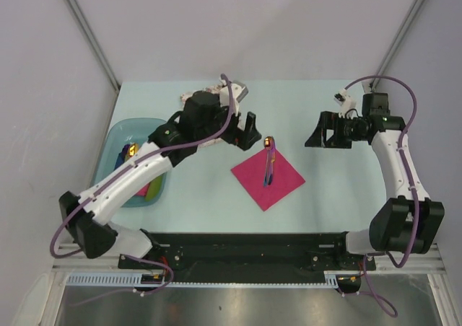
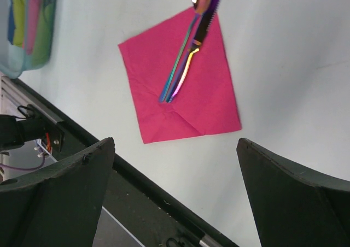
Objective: Place the utensils on the paper napkin and roll it up
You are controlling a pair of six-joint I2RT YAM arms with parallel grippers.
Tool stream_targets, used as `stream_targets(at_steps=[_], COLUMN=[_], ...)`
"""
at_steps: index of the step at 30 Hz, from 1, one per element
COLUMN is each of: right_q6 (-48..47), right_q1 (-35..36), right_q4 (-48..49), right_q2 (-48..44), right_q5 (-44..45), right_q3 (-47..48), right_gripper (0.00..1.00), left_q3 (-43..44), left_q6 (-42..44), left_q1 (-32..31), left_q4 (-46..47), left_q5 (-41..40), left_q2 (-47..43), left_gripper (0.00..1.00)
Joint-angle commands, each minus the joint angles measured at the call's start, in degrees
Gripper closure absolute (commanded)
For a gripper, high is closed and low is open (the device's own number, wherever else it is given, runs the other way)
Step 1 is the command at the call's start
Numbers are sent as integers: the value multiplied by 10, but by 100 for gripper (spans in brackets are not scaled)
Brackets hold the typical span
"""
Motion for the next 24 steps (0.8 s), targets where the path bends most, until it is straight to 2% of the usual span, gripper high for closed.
stream_targets(at_steps=[1, 3, 8, 11, 15, 18, 19, 24], right_q6=[5, -1, -11, -17, -41, -52, -61, -49], right_q1=[8, 20, 54, 100, 141, 148, 148, 147], right_q4=[6, 4, 8, 12, 9, -9, -19, -24], right_q2=[-42, -56, -65, -65, -43, -13, 8, 63], right_q5=[-51, -51, -30, -11, 13, 11, 5, -14], right_q3=[-14, -23, -43, -57, -80, -77, -72, -47], right_gripper=[0, 0, 0, 0, 0, 0, 0, 0], left_q3=[-56, -70, -188, -286, -388, -451, -468, -517], left_q6=[156, 179, 292, 359, 447, 503, 518, 587], left_q1=[-1, 2, 1, -22, -72, -112, -129, -162], left_q4=[-37, -56, -93, -38, 65, 157, 176, 316], left_q5=[35, 30, 140, 132, 110, 97, 97, 108], left_q2=[-52, -74, -163, -220, -247, -228, -220, -153], left_gripper=[0, 0, 0, 0, 0, 6, 13, 31])
